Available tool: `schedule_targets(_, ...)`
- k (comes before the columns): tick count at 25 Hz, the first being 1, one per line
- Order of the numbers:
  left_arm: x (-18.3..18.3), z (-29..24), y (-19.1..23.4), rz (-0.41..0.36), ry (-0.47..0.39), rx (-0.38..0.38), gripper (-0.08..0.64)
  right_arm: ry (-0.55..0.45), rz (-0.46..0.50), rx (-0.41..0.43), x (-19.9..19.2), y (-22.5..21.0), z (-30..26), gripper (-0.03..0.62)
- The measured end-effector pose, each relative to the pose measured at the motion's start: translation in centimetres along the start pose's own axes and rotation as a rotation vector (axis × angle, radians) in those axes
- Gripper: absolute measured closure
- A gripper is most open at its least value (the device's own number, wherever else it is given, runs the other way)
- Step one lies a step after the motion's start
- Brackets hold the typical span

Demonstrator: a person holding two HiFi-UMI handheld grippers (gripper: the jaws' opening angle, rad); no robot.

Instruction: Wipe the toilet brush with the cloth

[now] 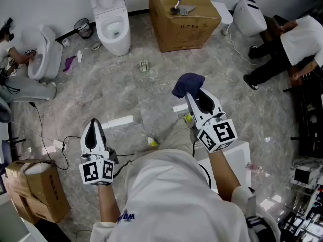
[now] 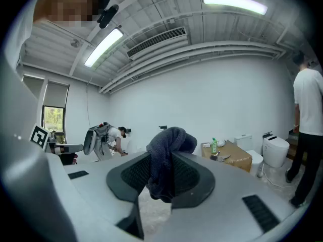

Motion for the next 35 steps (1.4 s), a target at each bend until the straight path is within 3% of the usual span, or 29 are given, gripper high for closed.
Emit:
schedule_targets(5,-0.4,0.8,-0.6,-0.007,0.006,-0.018,0.558,0.025,0.000,-0.001,-0.4,0.1,0.9,0.482)
schedule_targets(9,-2.0,0.9,-0.3,0.038,0.034,-0.017,0.558,0.056,0.081,0.015,-0.3,0.9,1.9,0.476)
schedule_targets(17,-3.3,-0.4,0.5,0.070,0.083,-0.022,0.558,0.133,0.090,0.019,-0.6,2.9,2.0,0.474)
schedule_targets(24,-1.6,-3.0,-1.8,0.039,0.029,-0.085,0.558,0.195,0.101,0.025,-0.6,3.2,1.3,0.474)
schedule_targets(29,-0.8,-3.1,0.4,0.049,0.026,-0.032,0.558,0.170,0.122,0.046,0.3,4.0,-1.6,0.474)
schedule_targets(35,0.2,-5.5,2.1,0.041,0.031,-0.030,0.558,0.185,0.146,0.078,-0.8,4.5,-4.4,0.474)
Point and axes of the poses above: the fingertips, and each gripper's own axes: z backward along the fingers, y to its left, x out of its top, the point moved 4 cm from there along z, backward along the fingers, and after that the axes turned 3 degrees about -x, right-handed, at the moved point
